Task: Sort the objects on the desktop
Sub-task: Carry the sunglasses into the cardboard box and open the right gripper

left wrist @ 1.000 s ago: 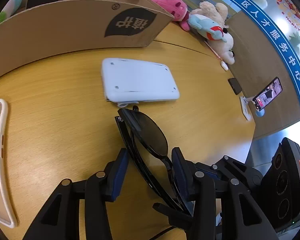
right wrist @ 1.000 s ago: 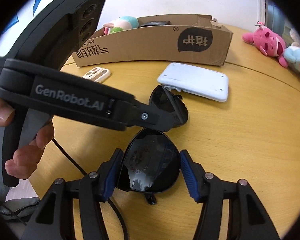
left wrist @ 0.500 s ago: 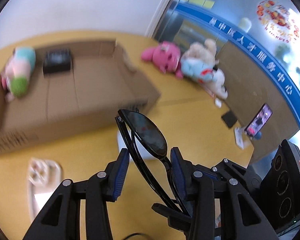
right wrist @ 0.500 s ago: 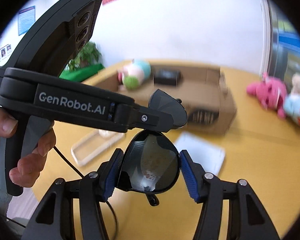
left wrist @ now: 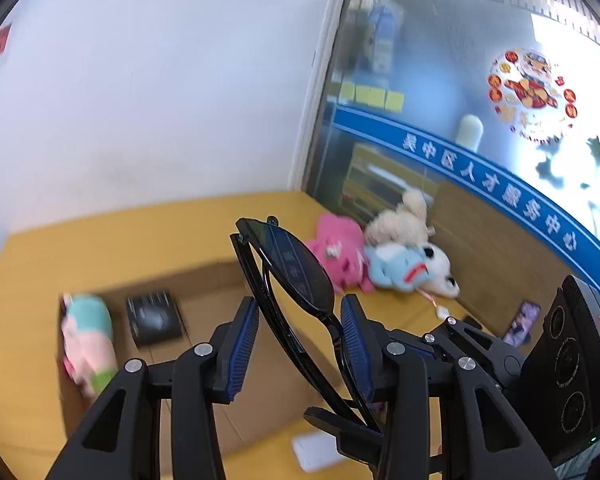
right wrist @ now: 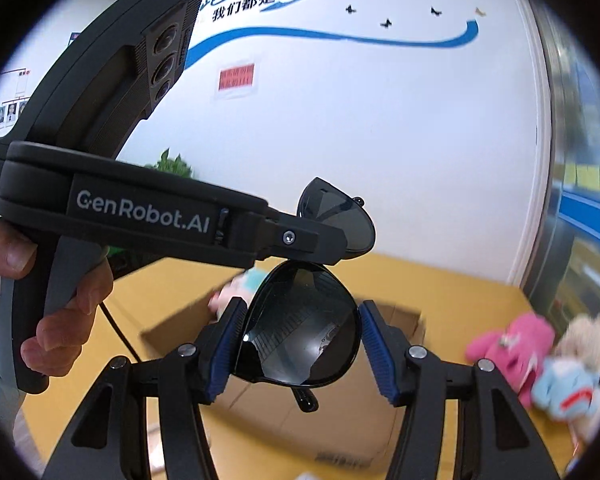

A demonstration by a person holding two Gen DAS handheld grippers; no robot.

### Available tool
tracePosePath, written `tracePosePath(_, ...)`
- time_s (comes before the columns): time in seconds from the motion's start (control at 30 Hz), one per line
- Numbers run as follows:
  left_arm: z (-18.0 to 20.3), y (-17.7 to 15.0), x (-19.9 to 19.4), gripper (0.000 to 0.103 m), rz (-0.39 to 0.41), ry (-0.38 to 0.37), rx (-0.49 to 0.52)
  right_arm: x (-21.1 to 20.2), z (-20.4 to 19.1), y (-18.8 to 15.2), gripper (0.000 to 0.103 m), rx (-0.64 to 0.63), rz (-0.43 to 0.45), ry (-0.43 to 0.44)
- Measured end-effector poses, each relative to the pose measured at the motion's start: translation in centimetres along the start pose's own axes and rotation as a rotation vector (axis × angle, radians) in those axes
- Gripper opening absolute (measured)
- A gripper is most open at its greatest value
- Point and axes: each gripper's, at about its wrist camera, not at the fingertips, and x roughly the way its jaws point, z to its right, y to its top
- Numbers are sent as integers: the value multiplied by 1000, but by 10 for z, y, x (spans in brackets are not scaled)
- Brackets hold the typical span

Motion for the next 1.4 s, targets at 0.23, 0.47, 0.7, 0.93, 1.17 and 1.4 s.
tracePosePath(0.23,-51,77,43,41,4,6,-3,61,42,56,57,11,17,23)
tracePosePath(0.47,-121,101,136,41,-91,4,-59,156,84,59,57,65,-89,57)
tracePosePath(0.7,-197,50,270,41,-298,-13,-223,268,115,-3,57,162,-308,66)
tracePosePath(0.93,-237,-31,368,39,-520,-48,-376,339,129,-91,57,304,-555,79)
tracePosePath(1.17,-217,-61,402,40,-634,-39,-332,337,131,-131,57,359,-653,25)
tracePosePath(1.4,-206,-56,381,42,-647,41,-355,332,132,-148,52,432,-671,10)
